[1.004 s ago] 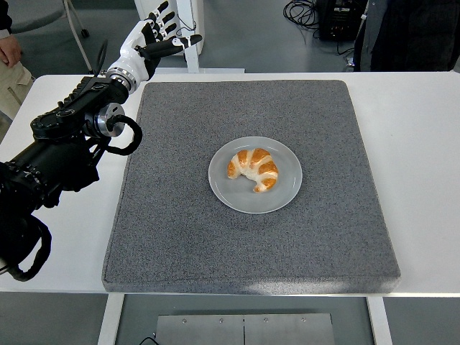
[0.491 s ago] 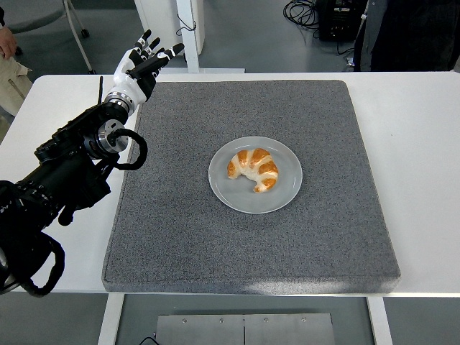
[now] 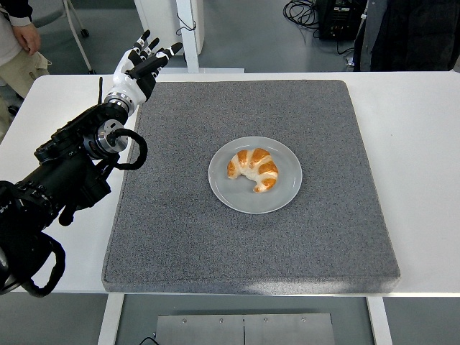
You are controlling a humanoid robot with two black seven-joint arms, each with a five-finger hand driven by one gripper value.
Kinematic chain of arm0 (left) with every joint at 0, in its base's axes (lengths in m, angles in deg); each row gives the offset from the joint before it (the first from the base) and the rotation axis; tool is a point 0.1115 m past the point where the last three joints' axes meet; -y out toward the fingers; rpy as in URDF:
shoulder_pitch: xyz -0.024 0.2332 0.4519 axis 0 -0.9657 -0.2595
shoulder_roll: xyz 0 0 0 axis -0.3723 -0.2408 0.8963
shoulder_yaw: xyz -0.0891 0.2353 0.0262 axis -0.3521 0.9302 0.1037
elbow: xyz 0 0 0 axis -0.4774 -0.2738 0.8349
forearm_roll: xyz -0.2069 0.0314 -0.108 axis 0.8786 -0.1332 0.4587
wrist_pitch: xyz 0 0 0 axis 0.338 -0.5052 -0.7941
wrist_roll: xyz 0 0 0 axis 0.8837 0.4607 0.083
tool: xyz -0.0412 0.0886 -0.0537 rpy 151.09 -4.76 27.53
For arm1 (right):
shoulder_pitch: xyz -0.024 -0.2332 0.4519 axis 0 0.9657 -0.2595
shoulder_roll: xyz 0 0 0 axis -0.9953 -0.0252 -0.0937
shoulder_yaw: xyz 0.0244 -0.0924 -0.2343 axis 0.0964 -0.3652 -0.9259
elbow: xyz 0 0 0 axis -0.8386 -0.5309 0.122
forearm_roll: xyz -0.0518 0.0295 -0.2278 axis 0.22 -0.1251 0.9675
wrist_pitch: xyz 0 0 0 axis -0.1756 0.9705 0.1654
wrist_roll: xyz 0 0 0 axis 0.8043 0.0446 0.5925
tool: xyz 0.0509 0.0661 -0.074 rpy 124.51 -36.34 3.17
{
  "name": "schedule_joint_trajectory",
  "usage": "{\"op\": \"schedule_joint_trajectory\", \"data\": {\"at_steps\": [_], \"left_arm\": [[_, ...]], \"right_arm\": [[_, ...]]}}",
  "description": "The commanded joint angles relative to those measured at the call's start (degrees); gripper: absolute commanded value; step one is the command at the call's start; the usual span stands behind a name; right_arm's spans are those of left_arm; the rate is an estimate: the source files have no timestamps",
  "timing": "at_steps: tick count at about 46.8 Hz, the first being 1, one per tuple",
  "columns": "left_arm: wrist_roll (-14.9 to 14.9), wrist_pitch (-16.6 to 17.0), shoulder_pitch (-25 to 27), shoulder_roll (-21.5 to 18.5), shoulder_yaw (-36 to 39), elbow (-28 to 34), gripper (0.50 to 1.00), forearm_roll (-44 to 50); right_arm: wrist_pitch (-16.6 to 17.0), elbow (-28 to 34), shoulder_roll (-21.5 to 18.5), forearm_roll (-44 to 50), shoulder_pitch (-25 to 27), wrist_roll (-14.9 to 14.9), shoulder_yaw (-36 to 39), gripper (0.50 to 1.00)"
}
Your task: Place the bread on the plate
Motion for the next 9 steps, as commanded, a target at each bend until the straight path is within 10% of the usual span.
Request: {"op": "schedule_joint_trajectory", "data": {"at_steps": [1,9], "left_arm": [[0.00,-0.43,-0.08,0.01,0.01,0.01,1.000,0.01],[-0.09,-0.52,-0.08,0.01,0.01,0.01,1.000,0.01]], "right_arm": [[-0.02,-0.09,0.00,0.00,0.03,-0.01,-0.01,1.000],[-0.02,-0.09,0.00,0.00,-0.06,0.07,-0.19,1.000]]}}
